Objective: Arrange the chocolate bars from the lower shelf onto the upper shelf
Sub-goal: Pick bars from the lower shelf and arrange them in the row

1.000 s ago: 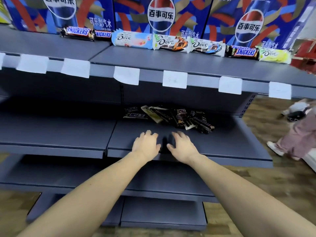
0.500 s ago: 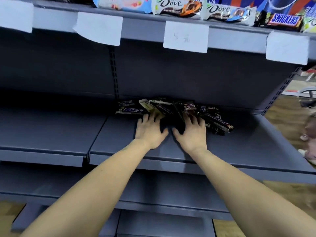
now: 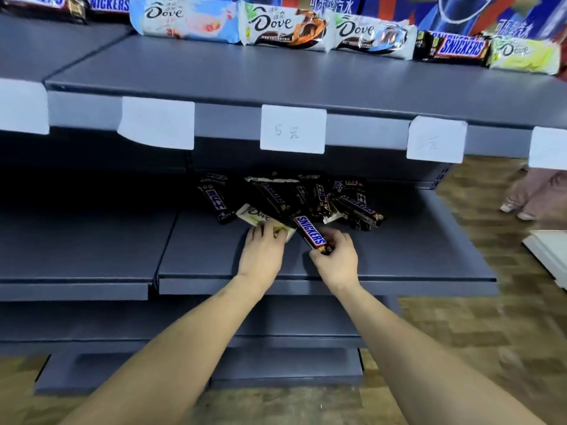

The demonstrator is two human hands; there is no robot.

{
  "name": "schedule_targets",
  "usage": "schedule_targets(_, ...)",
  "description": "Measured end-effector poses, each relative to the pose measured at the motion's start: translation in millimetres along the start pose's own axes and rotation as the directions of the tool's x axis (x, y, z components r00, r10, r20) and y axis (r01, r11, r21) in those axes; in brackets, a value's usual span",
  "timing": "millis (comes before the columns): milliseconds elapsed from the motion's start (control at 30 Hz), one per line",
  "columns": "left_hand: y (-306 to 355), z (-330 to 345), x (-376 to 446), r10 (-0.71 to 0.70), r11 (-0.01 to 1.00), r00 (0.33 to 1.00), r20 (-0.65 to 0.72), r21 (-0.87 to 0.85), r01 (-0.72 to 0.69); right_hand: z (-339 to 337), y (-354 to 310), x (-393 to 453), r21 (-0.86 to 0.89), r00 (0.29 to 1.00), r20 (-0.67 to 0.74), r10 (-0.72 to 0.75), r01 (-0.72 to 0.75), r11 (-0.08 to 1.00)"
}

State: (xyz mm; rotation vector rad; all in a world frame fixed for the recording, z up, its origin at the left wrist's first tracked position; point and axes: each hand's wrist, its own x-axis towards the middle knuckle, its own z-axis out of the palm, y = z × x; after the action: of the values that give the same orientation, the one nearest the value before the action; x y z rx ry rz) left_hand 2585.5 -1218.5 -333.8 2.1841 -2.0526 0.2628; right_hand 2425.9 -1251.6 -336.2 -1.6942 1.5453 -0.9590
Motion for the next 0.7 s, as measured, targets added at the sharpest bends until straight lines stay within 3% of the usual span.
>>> schedule_targets(233,13.9,-12.9,-24.3,0.039,0.997,0.996,0.078,-0.069,-0.034,-14.6,-5.4,-16.3,-0.081,0.993,0.068,0.102,-0.096,0.992)
schedule_targets(433,-2.1,-21.6,-32.2,0.053,0.956,0.997,0.065,-0.293,-0.032,-34.5,1.1,-17.0,-0.352,0.993,0.085,0.083,-0.048,0.935)
schedule_targets(567,-28.4,-20.1,-32.7,-0.012,0.956,0.986,0.166,-0.287,0.06,-38.8,1.0,-19.5,-0.48,0.988,0.144,0.05,0.026,0.877)
schedule_targets(700,-46.5,-21.2,-35.6,0.063,0.939,0.976,0.209,-0.345,0.013,-36.5,-2.3,-24.4,-0.512,0.995,0.098,0.011,0.041,0.858)
